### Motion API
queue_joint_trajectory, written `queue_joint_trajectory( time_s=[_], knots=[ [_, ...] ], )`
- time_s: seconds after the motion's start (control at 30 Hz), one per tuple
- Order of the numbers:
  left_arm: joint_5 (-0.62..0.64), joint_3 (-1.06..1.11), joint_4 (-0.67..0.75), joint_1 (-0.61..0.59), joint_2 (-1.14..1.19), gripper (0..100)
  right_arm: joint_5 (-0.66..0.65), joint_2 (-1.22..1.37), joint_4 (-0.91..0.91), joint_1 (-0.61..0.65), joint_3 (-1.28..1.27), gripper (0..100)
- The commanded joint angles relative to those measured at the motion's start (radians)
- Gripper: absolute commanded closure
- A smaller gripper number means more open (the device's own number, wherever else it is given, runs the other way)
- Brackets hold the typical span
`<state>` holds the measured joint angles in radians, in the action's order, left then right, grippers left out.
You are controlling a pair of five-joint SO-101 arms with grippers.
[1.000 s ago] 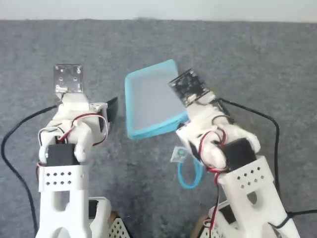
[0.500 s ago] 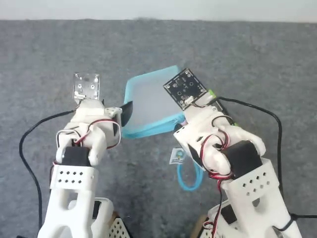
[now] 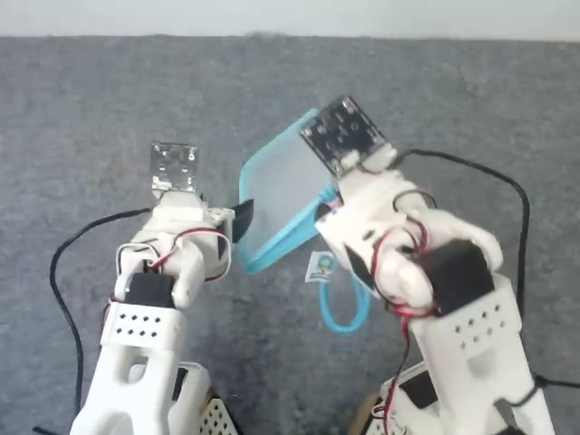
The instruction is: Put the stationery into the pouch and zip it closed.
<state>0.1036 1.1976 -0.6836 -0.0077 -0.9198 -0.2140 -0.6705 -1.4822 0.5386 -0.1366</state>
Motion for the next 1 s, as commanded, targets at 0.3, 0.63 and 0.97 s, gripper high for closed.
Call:
queue_joint_trajectory(
  time_s=[0.3, 0.63, 0.97],
  knots=[
    [0.009, 0.007, 0.035, 0.172, 0.014, 72, -0.011, 0.222, -0.186, 0.163, 0.446, 99.3],
    [0.006, 0.019, 0.034, 0.285, 0.003, 72, -0.055, 0.226, -0.229, 0.298, 0.382, 99.2],
    [0.005, -0.150, -0.190, -0.143, 0.003, 72, -0.068, 0.157, 0.031, 0.165, -0.041, 99.2]
  ],
)
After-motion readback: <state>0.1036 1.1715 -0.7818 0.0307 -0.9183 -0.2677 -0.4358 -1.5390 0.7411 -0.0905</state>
